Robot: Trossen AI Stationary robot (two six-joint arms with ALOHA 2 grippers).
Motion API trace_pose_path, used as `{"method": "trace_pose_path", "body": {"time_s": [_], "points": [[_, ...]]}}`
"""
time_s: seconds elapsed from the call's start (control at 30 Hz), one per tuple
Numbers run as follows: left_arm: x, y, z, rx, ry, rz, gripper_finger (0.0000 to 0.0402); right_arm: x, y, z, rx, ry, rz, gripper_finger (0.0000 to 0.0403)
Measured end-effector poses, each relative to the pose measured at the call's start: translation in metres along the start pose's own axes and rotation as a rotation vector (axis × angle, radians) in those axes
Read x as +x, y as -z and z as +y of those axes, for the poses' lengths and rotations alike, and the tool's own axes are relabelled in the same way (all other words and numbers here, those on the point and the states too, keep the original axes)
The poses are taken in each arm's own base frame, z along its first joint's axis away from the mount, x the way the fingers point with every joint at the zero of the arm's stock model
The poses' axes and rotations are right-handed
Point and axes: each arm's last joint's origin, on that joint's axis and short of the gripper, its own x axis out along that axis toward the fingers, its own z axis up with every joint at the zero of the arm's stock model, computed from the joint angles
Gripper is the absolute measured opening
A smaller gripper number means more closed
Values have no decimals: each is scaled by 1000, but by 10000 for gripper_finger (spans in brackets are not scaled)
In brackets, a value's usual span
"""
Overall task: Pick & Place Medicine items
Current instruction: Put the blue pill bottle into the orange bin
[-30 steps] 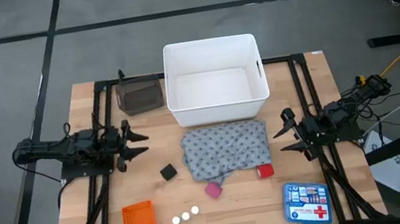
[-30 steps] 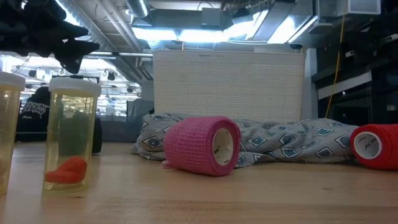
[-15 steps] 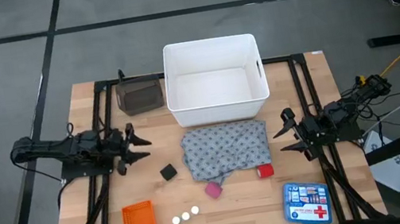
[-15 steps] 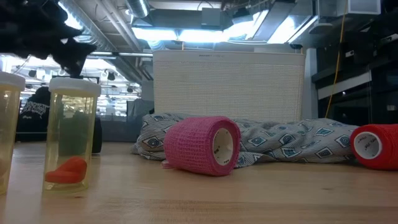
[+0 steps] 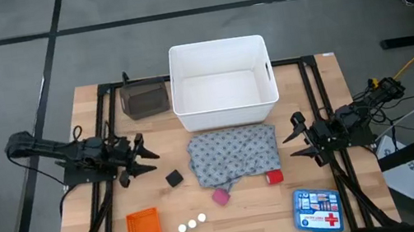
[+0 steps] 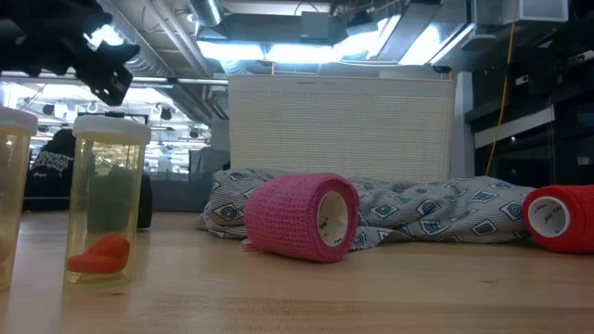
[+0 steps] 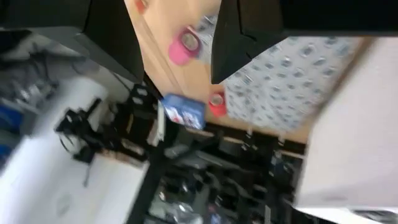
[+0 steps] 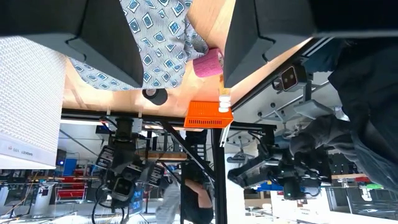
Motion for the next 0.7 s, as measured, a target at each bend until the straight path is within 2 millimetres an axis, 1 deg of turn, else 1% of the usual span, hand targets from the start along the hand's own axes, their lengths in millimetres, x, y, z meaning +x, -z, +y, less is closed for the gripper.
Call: {"method": "trace_pose_path", "body": {"time_s": [0.07, 0.17, 0.33, 0.43, 0.53, 0.7], "points": [[6, -4, -5, 33, -12, 47, 187, 0, 0, 0, 0, 0, 0, 224], [17, -10, -13, 95, -66, 166, 187, 0, 0, 0, 0, 0, 0, 224], [44, -22, -32, 194, -125, 382, 187, 0, 0, 0, 0, 0, 0, 224], [63, -26, -48, 273, -101, 485, 187, 0, 0, 0, 0, 0, 0, 224], [83, -32, -65, 308, -47, 551, 187, 0, 0, 0, 0, 0, 0, 224], [105, -41, -88, 326, -11, 682, 187, 0, 0, 0, 0, 0, 0, 224]]}}
